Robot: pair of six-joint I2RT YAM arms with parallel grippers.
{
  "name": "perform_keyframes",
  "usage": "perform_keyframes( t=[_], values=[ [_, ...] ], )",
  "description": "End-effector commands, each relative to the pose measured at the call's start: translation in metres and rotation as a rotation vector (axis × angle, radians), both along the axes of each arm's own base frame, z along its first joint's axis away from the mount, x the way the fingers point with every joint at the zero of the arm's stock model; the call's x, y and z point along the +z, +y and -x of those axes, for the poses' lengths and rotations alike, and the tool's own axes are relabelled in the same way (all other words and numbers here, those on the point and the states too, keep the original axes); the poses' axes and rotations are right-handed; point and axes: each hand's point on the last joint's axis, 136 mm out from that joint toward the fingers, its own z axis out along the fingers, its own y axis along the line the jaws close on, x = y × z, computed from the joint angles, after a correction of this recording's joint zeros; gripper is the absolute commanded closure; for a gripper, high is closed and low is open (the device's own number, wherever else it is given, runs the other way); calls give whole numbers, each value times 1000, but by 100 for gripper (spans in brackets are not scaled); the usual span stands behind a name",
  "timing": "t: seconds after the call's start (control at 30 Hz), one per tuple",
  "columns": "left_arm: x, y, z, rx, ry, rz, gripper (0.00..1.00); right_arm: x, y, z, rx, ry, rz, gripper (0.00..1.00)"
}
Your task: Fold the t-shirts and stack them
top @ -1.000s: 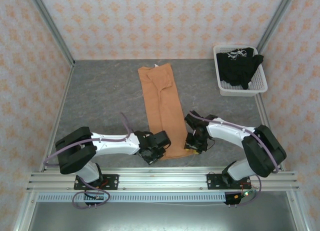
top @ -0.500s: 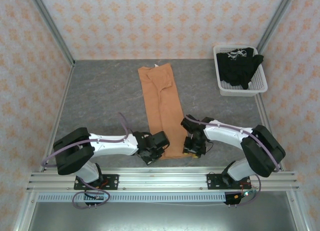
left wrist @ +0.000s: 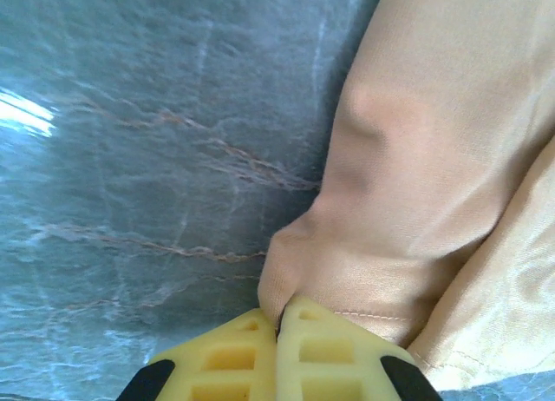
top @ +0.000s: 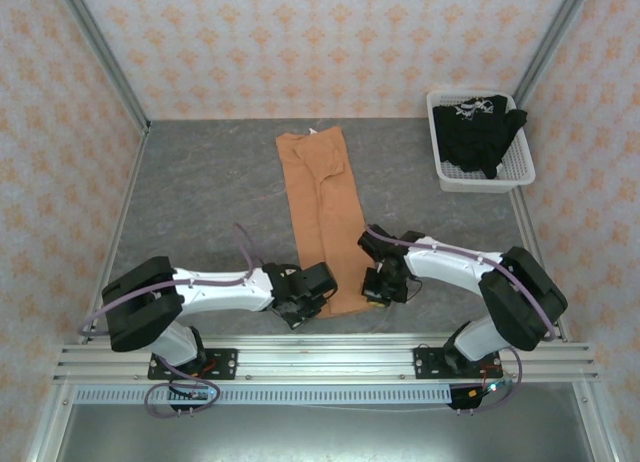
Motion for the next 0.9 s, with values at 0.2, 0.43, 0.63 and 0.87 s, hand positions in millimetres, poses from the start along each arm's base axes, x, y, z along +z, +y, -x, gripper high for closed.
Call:
perform_keyframes(
  t=[0.2, 0.43, 0.63, 0.87],
  values=[
    [27, 34, 5, -56, -132, 12, 100, 41, 27, 29, 45, -53, -89, 100],
    [85, 48, -16, -25, -349, 100, 100, 90, 30, 8, 51, -186, -87, 100],
    [114, 56, -51, 47, -406, 111, 100, 121, 35, -36, 58, -278, -36, 100],
    [135, 61, -114, 112, -413, 116, 100, 141, 45, -106, 51, -327, -29, 100]
  ],
)
